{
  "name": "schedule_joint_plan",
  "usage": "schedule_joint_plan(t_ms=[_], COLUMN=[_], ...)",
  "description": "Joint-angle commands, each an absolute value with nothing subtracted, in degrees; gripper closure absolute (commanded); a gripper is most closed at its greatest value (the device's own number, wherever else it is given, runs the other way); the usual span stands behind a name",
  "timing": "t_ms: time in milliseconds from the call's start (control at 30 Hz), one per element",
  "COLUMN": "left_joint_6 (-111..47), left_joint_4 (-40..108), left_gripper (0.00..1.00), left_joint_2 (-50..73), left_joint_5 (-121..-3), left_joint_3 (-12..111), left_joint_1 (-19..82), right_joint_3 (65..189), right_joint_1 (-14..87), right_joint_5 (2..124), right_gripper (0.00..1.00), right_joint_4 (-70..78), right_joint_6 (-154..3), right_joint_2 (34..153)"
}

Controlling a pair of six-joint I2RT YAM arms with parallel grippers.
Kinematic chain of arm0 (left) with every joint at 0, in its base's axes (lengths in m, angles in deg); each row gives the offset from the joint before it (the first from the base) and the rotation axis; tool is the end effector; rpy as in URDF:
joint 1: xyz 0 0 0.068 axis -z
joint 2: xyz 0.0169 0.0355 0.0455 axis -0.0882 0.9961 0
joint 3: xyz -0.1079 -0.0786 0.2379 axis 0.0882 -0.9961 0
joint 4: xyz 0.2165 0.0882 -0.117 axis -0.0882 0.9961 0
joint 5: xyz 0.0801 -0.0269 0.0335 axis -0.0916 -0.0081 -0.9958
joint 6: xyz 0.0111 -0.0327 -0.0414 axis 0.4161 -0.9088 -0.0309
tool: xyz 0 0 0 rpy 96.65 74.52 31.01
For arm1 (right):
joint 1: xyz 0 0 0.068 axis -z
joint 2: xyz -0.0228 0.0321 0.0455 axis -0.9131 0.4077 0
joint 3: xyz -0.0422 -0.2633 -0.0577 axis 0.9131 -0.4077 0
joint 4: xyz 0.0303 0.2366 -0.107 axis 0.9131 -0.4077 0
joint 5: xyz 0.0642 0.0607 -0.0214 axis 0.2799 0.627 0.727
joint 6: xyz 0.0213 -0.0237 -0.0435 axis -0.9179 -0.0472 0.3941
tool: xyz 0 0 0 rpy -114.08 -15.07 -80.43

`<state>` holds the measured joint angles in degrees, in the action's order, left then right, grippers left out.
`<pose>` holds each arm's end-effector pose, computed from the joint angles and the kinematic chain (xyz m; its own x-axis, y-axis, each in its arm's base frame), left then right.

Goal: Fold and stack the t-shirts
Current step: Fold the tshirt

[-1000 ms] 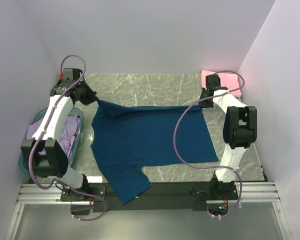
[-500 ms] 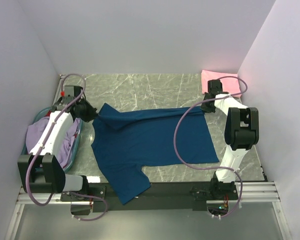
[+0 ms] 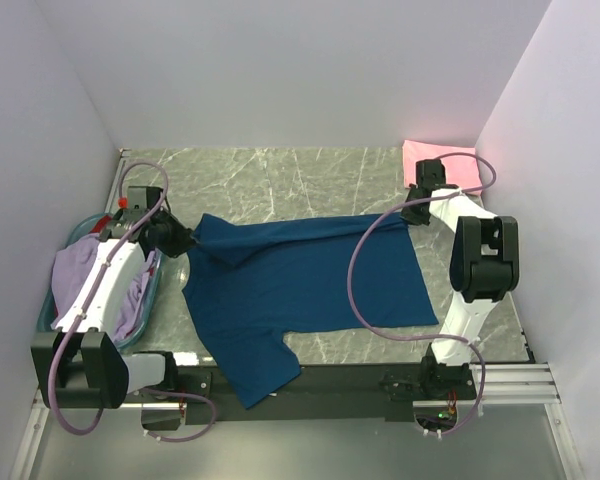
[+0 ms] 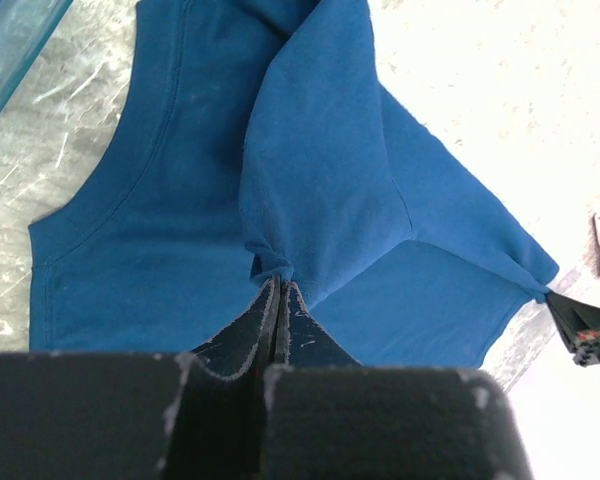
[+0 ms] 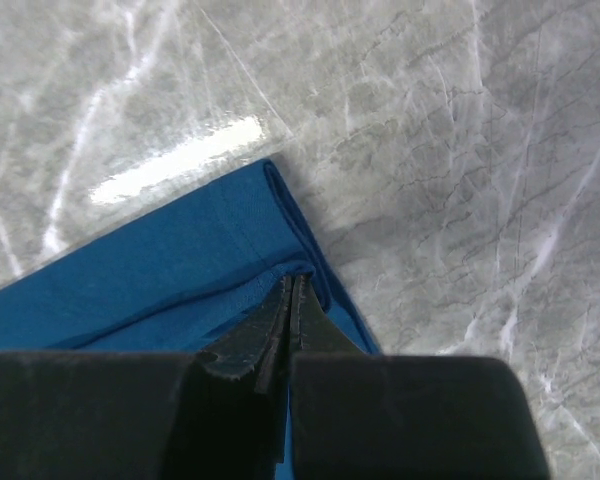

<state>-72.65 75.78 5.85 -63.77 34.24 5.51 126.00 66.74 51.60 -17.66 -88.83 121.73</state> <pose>0.2489 -0.0061 0.2782 -0.5477 -0.7817 -0.2984 -0.5816 0.6121 -0.5358 0.4021 -0.0077 0.1816 -0.7694 0.3541 -0.5317 0.3310 0.9328 0.1423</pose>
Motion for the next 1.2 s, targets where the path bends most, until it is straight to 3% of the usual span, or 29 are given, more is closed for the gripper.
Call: schedule_joint_plan(t_ms=[0,267,300,400,500,633,733,833,867,1033,1133,1167], left_joint_6=[-73.6,-73.5,-73.3,-72.5,-72.2,-71.8,-71.5,-71.2,-71.5,-72.2,-71.4,-70.9], left_joint_4=[74.3,72.2,72.0,71.1,70.3,71.1,72.2,73.1,73.4,72.5,73.1,73.1], left_gripper=[0.99,0.99,0.99,0.99,0.99,0.96,0.88,0.92,0.99,0.99,0.84,0.66], left_joint_2=[4.3,4.1,4.5,5.3,5.1,4.0,2.0,-0.4,-1.7,-4.9,-5.2,-5.1], left_joint_5=[-64.5,-64.2,-64.2,-63.3,-62.6,-62.3,-63.6,-63.6,-63.4,-61.4,-62.8,-64.3], left_joint_3=[33.2,28.0,27.4,25.0,22.8,20.9,20.0,19.8,19.6,17.0,17.9,18.2], left_joint_1=[5.2,5.2,5.2,5.2,5.2,5.2,5.2,5.2,5.2,5.2,5.2,5.2], right_joint_3=[125.2,123.1,123.0,121.5,120.5,117.5,115.3,112.9,112.6,112.1,111.5,111.4], right_joint_1=[67.2,67.2,67.0,66.2,62.5,57.8,54.7,54.4,54.3,54.3,54.4,54.6], right_joint_5=[52.0,52.1,52.0,53.4,52.8,51.2,50.8,54.1,54.6,58.2,58.4,58.4], right_gripper=[1.00,0.95,0.84,0.64,0.54,0.50,0.47,0.47,0.47,0.47,0.47,0.47], right_joint_4=[-16.9,-18.3,-18.4,-17.7,-18.2,-17.5,-16.2,-13.4,-12.6,-11.9,-11.3,-11.3], right_joint_6=[-90.2,-91.9,-92.3,-92.4,-92.6,-93.8,-94.5,-95.2,-95.0,-94.2,-94.1,-94.2], right_joint_2=[117.0,117.8,117.7,115.6,112.8,108.4,105.0,102.5,102.1,101.6,101.7,101.8])
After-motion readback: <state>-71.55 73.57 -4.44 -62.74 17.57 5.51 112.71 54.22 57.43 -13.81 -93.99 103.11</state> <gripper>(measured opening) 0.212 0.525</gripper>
